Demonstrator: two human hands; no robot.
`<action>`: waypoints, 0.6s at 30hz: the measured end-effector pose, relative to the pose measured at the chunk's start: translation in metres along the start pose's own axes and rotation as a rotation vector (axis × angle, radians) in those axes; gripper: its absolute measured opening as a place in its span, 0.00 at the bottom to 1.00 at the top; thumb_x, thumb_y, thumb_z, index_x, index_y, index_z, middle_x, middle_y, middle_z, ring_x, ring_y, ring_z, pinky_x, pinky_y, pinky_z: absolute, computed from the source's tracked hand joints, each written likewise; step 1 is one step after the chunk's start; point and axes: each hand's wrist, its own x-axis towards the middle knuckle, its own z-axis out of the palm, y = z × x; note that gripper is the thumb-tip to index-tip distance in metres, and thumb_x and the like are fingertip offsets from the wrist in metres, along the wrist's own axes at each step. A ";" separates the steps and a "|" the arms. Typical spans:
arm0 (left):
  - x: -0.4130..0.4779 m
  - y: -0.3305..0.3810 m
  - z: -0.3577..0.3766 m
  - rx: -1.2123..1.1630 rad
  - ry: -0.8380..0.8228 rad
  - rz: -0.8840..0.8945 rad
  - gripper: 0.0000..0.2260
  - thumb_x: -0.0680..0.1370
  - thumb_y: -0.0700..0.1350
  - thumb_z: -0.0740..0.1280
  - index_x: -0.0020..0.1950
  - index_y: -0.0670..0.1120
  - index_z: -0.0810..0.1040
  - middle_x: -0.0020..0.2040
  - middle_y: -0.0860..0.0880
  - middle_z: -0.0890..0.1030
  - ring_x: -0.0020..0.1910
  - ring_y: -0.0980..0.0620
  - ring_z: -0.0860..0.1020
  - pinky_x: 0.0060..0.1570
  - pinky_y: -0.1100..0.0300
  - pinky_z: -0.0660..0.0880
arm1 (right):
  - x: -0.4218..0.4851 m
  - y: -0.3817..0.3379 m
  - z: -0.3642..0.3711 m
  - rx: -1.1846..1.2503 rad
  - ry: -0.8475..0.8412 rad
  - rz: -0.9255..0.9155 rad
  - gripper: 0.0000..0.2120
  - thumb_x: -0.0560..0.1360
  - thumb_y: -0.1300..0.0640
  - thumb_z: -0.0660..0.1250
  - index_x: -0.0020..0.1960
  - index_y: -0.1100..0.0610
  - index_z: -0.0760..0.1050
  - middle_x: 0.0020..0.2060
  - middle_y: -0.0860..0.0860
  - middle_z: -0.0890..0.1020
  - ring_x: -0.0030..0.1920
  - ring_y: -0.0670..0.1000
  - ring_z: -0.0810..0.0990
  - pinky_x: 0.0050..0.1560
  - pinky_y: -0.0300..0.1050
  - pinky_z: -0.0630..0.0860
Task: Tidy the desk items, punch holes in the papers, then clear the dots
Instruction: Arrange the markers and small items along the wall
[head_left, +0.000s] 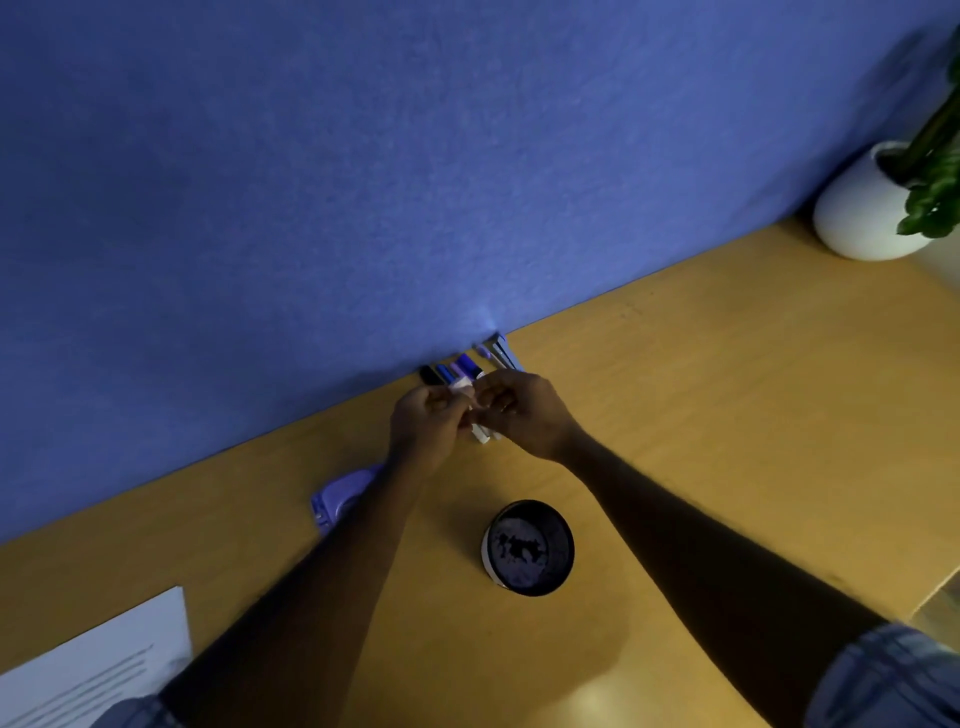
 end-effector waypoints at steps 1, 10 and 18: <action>-0.001 0.000 0.002 -0.015 -0.002 -0.003 0.09 0.74 0.43 0.72 0.49 0.38 0.83 0.44 0.40 0.85 0.39 0.50 0.83 0.34 0.60 0.80 | -0.001 0.002 0.001 -0.001 0.026 -0.011 0.12 0.71 0.58 0.76 0.52 0.61 0.80 0.41 0.50 0.82 0.40 0.50 0.82 0.41 0.39 0.78; -0.004 -0.006 -0.011 0.033 -0.003 0.001 0.16 0.74 0.46 0.73 0.58 0.41 0.80 0.52 0.41 0.84 0.51 0.44 0.83 0.53 0.43 0.80 | -0.016 0.046 -0.017 -0.383 0.296 0.135 0.13 0.73 0.50 0.72 0.50 0.60 0.81 0.44 0.55 0.82 0.39 0.49 0.77 0.39 0.40 0.72; -0.012 -0.003 -0.025 0.170 0.041 0.093 0.13 0.74 0.47 0.72 0.56 0.43 0.81 0.51 0.46 0.84 0.50 0.48 0.82 0.51 0.52 0.80 | -0.025 0.057 -0.019 -0.453 0.266 0.238 0.13 0.74 0.49 0.70 0.49 0.59 0.80 0.45 0.55 0.81 0.41 0.55 0.80 0.39 0.46 0.76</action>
